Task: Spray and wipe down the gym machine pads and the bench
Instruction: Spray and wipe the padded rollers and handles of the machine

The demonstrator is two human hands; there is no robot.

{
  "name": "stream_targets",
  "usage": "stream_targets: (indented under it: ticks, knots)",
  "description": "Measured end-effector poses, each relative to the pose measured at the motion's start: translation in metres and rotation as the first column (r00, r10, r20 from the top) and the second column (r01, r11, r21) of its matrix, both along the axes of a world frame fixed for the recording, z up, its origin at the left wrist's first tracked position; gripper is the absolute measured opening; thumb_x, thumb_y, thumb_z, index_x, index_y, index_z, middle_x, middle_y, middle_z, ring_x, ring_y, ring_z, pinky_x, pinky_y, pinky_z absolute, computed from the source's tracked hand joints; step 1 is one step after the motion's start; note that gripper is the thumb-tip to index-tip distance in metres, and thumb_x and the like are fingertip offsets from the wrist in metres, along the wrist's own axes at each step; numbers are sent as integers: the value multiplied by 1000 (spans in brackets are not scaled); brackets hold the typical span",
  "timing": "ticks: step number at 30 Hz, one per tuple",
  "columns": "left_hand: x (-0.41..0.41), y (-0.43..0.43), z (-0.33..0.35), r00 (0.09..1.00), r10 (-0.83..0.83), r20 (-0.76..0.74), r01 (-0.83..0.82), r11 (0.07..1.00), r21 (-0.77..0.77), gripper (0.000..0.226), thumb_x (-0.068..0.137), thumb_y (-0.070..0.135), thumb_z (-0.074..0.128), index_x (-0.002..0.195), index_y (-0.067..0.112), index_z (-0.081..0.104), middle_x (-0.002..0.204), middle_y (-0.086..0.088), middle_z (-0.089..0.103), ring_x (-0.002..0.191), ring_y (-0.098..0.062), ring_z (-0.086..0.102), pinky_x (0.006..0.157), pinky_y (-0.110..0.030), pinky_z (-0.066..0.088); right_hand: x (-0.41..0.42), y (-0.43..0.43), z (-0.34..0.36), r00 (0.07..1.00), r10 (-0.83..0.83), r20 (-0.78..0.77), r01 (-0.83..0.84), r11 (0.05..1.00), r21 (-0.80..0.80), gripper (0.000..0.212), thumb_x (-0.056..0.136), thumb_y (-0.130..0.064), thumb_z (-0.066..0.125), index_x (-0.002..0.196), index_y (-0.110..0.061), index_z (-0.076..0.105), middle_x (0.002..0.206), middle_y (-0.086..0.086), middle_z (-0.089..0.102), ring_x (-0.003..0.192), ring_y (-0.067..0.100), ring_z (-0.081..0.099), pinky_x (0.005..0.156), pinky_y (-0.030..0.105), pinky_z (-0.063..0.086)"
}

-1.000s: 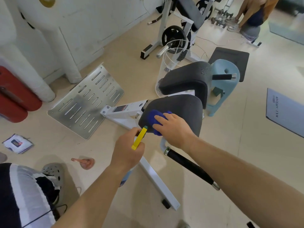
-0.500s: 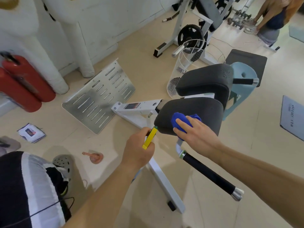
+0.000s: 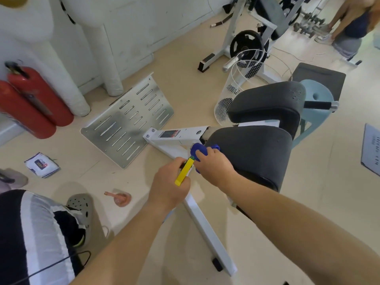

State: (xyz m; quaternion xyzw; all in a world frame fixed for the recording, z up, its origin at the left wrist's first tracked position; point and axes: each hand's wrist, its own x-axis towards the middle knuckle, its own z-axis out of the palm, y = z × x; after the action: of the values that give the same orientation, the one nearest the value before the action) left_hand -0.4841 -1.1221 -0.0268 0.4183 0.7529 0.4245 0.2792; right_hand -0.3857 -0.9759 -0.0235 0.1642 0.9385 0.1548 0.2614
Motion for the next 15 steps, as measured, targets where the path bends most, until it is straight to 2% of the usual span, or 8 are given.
stream_targets:
  ticks: [3,5,7,9,10,12,15]
  knots:
    - [0,9,2,1000,-4,-11,4,1000,5,14,85,14,59,87,28,60,66,1,58,63,-26,53,56,-44,49,35,4,36,999,-43,-25,42,997,-67,41,94,-16,58,135,-16,50,139,10,47,109,31,54,92,41,47]
    - [1,16,5,1000,-9,-13,9,1000,7,15,86,13,61,87,28,59,66,1,58,64,-27,53,56,-43,49,66,6,64,997,-70,-31,66,991,-116,53,94,-14,59,144,-20,43,154,8,34,124,33,49,101,42,45]
    - [4,25,13,1000,-19,-15,19,1000,13,17,87,13,62,87,30,59,67,3,58,63,-24,52,54,-38,47,101,11,95,990,-129,-50,117,975,-188,65,93,-14,61,151,-27,35,164,0,21,141,30,36,110,40,41]
    - [7,33,18,999,-37,-19,37,999,6,20,90,13,62,87,33,58,66,5,58,59,-17,51,52,-29,42,131,18,118,963,-252,-99,216,934,-284,60,97,-23,56,152,-35,35,166,-11,17,149,19,28,117,32,32]
    - [9,40,22,999,-48,-22,48,999,2,21,90,12,62,87,33,58,67,7,59,60,-16,51,53,-27,41,145,24,126,940,-319,-124,264,906,-332,55,99,-30,54,150,-38,37,165,-14,19,148,15,29,116,28,28]
    - [12,52,29,997,-77,-26,76,997,-9,17,89,13,61,88,30,59,69,6,61,62,-17,55,53,-31,47,166,39,135,855,-480,-197,360,823,-440,48,98,-37,58,145,-40,46,161,-17,29,143,13,39,113,25,30]
    - [12,72,44,992,-121,-18,120,991,-57,11,83,20,56,90,25,62,71,1,64,64,-23,59,57,-42,54,184,68,139,658,-680,-324,442,697,-565,49,92,-32,70,139,-35,56,152,-11,47,136,15,48,111,23,30]
